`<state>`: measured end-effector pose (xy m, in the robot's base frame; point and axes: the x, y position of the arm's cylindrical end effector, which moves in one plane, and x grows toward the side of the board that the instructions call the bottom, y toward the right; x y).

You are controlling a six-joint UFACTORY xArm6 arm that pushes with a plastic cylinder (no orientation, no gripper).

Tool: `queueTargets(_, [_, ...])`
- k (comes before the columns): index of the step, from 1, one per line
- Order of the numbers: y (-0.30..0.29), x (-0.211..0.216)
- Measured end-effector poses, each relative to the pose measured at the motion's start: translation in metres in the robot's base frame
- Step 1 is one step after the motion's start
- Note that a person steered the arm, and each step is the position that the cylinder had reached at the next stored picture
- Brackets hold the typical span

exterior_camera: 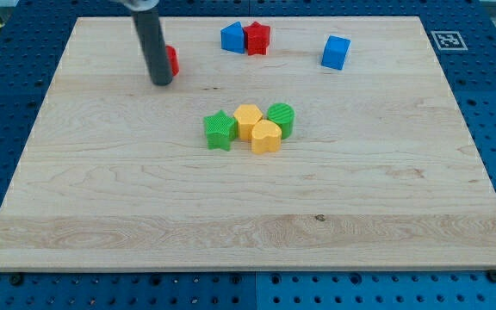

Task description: Slide red circle to the left of blue triangle

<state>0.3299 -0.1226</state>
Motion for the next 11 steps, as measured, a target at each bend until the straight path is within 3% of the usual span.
queueTargets(2, [0.01, -0.014])
queueTargets(5, [-0.019, -0.018])
queueTargets(6, [-0.019, -0.051])
queueTargets(8, [0.012, -0.063])
queueTargets(11, [-0.029, -0.081])
